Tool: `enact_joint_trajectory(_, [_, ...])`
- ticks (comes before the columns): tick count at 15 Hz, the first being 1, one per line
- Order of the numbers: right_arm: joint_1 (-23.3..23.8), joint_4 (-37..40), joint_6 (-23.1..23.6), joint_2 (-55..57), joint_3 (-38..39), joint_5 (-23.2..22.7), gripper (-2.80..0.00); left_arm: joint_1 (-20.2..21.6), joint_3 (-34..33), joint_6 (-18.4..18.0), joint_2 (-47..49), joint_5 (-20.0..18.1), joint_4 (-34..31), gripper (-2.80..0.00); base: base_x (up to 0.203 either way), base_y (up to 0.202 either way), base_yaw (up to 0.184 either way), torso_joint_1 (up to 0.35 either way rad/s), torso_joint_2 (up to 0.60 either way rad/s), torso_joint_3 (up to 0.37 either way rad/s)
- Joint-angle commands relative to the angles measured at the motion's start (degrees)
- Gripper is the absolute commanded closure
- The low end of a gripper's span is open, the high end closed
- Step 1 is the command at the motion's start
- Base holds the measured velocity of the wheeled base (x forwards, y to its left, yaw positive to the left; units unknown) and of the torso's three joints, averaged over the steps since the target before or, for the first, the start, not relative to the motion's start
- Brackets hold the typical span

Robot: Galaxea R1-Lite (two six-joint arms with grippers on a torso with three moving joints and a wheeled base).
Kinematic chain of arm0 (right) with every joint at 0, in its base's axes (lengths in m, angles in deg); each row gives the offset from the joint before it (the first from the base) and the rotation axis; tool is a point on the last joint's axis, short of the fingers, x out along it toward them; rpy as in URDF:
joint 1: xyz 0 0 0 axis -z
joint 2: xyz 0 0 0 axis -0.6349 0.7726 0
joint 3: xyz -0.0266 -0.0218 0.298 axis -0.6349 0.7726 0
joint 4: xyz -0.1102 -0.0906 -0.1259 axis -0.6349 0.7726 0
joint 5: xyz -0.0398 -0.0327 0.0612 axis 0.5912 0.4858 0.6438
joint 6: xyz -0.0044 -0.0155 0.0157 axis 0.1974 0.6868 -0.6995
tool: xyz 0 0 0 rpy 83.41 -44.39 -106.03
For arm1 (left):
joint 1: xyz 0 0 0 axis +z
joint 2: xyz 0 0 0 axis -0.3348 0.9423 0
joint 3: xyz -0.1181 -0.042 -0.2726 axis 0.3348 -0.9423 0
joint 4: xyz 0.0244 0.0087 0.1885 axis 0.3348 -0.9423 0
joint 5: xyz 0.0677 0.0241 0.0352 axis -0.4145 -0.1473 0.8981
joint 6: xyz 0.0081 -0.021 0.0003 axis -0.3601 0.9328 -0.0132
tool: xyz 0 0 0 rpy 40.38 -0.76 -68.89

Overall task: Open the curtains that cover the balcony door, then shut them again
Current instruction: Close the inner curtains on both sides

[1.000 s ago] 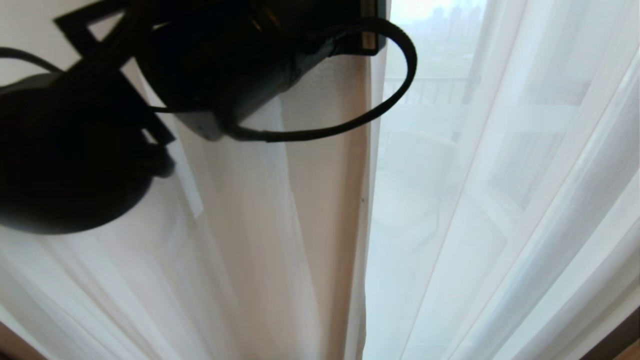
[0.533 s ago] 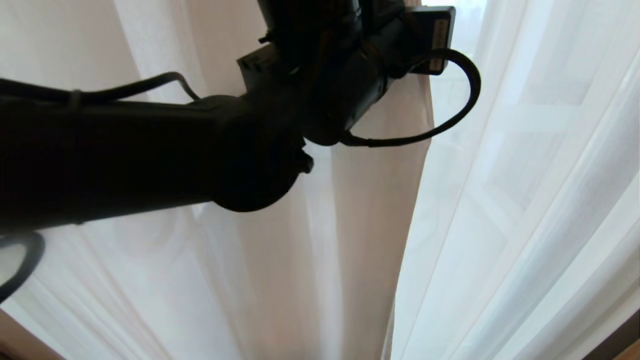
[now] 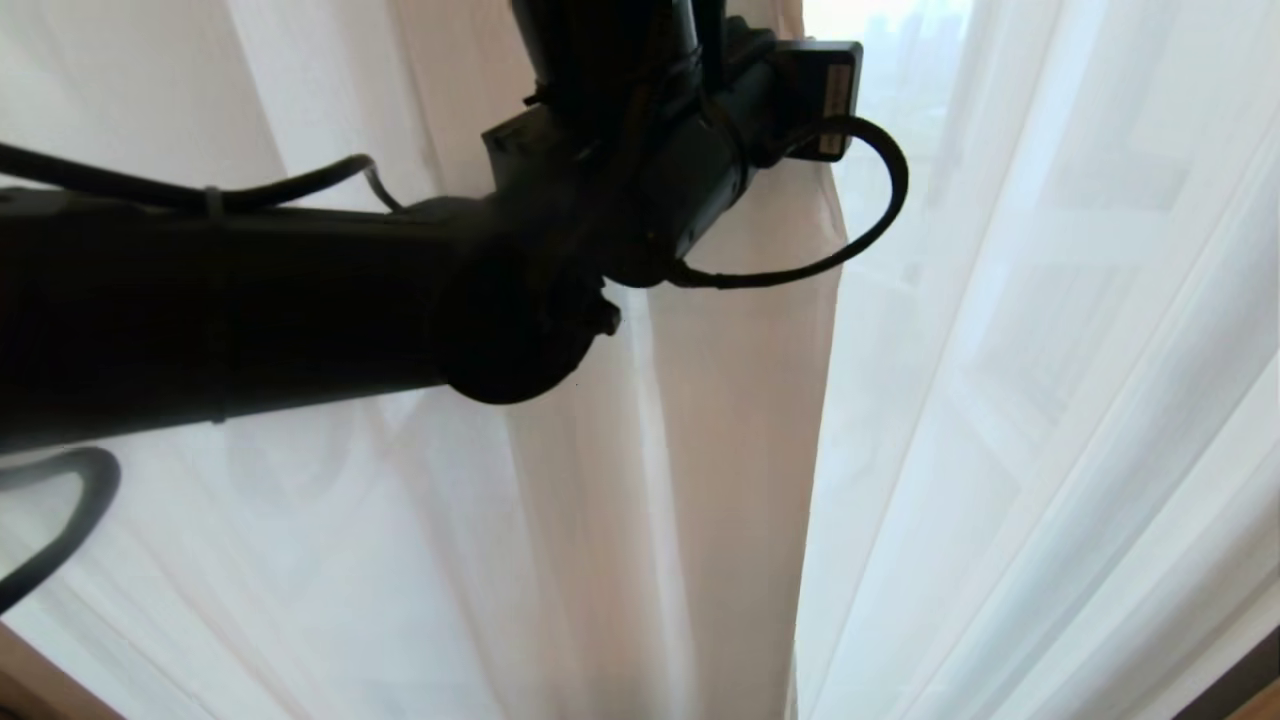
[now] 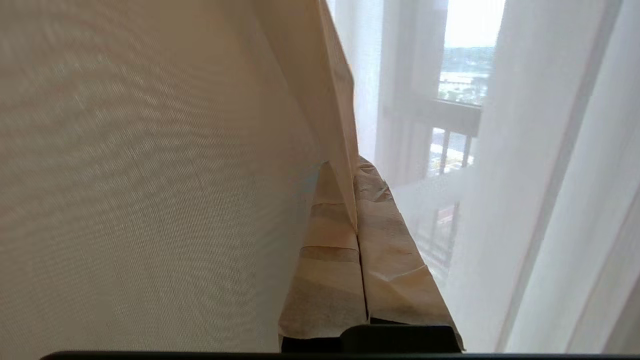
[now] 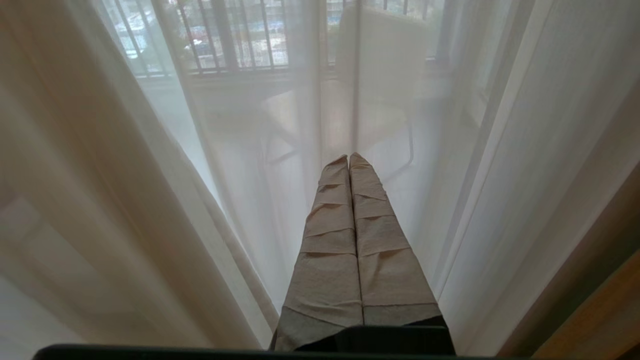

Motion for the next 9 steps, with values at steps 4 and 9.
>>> enact_joint_trajectory(4, [0.00,-0.05,-0.03,0.03,0.00,0.00,0.00,8.59,-1.33,-0.12,-6.60,2.88,0.47,0.00,0.000,0.000,0.000,0.000,0.00,0.000])
enact_joint_trajectory(9, [0.00,-0.05,-0.03,0.00,0.00,0.00,0.00,19.22,-10.62,-0.12,-15.09,6.50,0.33,0.00,0.000,0.000,0.000,0.000,0.00,0.000])
